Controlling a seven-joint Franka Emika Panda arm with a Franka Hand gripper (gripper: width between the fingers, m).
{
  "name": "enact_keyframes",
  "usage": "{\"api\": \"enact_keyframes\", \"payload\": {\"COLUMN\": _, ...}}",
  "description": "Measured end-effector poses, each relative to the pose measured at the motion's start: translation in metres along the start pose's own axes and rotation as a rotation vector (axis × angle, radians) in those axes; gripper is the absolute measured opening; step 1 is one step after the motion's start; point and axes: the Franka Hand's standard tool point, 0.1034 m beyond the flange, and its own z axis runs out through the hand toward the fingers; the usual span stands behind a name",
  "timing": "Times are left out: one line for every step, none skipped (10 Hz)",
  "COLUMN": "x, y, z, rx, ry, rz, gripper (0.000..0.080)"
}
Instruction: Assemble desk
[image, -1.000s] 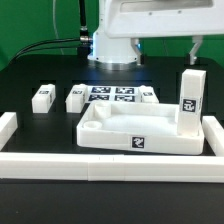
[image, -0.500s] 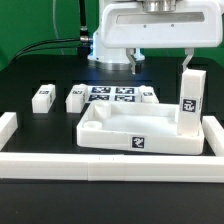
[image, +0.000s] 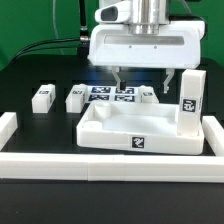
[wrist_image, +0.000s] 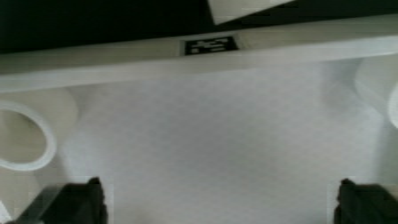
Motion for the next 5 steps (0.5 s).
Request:
{"api": "enact_keyframes", "payload": {"x": -0.0013, "y": -0.0003, "z": 0.0007, "rx": 0.000, "ry": -0.013, "rz": 0.000, "gripper": 0.0648}}
{"api": "enact_keyframes", "payload": {"x": -0.0067, "y": -0.0003, "z": 0.0027, "rx": 0.001, "ry": -0.079, "rz": 0.006, "gripper": 0.0648}}
{"api": "enact_keyframes", "payload": {"x": -0.0078, "y": -0.0005, "z": 0.0020, "rx": 0.006, "ry": -0.171, "rz": 0.017, "gripper": 0.0648}}
{"api": "enact_keyframes", "payload": {"x": -0.0056, "y": 0.0011, "z": 0.0009, "rx": 0.012, "ry": -0.229, "rz": 0.021, "gripper": 0.0648}}
{"api": "enact_keyframes", "payload": {"x": -0.0072, "y": 0.0025, "z": 0.0036, "rx": 0.012, "ry": -0.255, "rz": 0.016, "gripper": 0.0648}}
